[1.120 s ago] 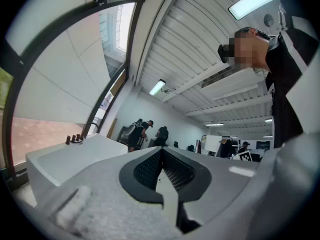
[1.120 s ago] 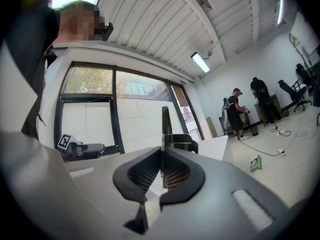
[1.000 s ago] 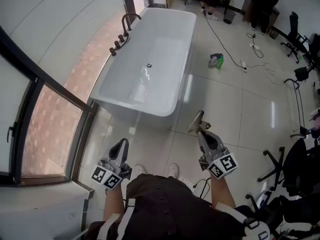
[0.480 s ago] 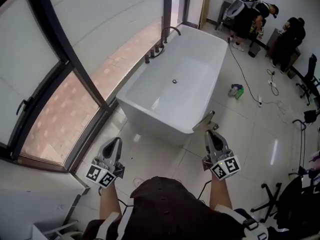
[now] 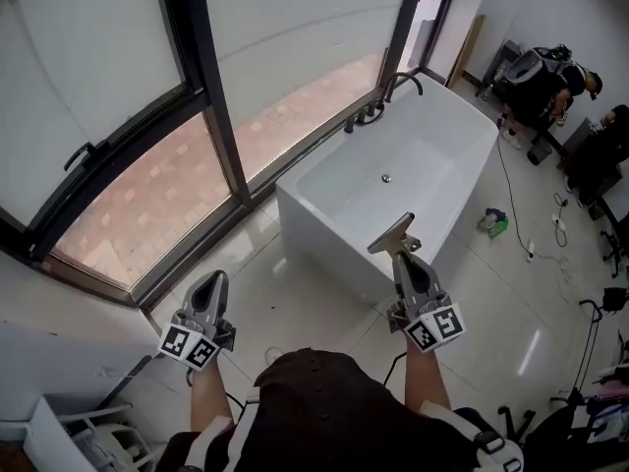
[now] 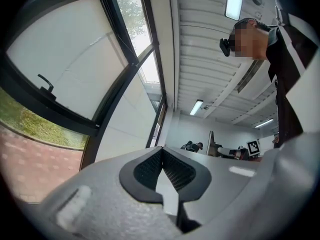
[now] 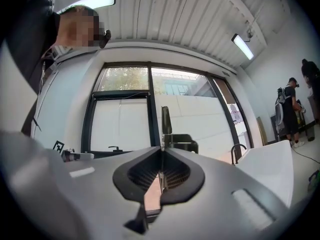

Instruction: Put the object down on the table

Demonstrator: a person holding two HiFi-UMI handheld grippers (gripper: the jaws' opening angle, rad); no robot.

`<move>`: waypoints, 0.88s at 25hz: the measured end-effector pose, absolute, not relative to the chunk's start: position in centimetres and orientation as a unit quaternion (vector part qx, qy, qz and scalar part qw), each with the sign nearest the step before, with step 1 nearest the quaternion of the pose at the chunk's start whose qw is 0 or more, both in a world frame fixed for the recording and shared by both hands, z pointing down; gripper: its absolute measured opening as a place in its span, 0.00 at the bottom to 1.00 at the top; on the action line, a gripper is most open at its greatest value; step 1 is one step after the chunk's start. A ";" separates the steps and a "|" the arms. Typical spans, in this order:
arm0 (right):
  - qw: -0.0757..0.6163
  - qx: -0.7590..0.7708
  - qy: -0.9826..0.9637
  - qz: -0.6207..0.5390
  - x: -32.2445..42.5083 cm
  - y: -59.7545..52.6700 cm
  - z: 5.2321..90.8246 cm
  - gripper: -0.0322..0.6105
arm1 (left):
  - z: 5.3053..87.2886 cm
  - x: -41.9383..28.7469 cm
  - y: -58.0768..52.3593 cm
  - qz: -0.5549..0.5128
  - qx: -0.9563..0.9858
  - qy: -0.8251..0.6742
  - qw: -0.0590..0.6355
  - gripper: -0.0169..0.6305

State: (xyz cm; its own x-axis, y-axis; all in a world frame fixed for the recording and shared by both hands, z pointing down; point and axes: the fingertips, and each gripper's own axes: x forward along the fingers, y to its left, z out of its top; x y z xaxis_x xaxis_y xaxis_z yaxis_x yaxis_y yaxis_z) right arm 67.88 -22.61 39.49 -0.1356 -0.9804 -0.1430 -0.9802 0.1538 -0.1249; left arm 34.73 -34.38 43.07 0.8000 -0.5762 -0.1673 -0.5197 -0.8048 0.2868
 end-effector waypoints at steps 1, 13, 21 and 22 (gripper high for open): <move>0.095 -0.647 0.756 -0.001 67.3 -23.3 39.4 0.05 | 43.0 34.0 -34.8 -0.126 0.940 -0.295 0.114 0.02; 0.102 -0.575 0.811 -0.029 57.0 -31.9 40.3 0.05 | 44.1 24.1 -36.4 -0.110 0.918 -0.371 0.092 0.02; 0.082 -0.525 0.846 -0.040 52.1 -35.3 41.3 0.05 | 44.1 22.0 -36.5 -0.137 0.900 -0.403 0.089 0.02; 0.078 -0.519 0.850 -0.041 52.2 -35.7 41.4 0.05 | 44.4 21.9 -36.3 -0.134 0.898 -0.409 0.091 0.02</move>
State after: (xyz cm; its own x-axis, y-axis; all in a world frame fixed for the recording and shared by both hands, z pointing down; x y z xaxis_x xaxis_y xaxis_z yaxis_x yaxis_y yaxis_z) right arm 52.17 -35.69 41.41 -0.4494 -0.8887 -0.0908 -0.8760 0.4583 -0.1500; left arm 21.88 -36.27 44.40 0.6299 -0.7585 -0.1668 -0.7095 -0.6494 0.2737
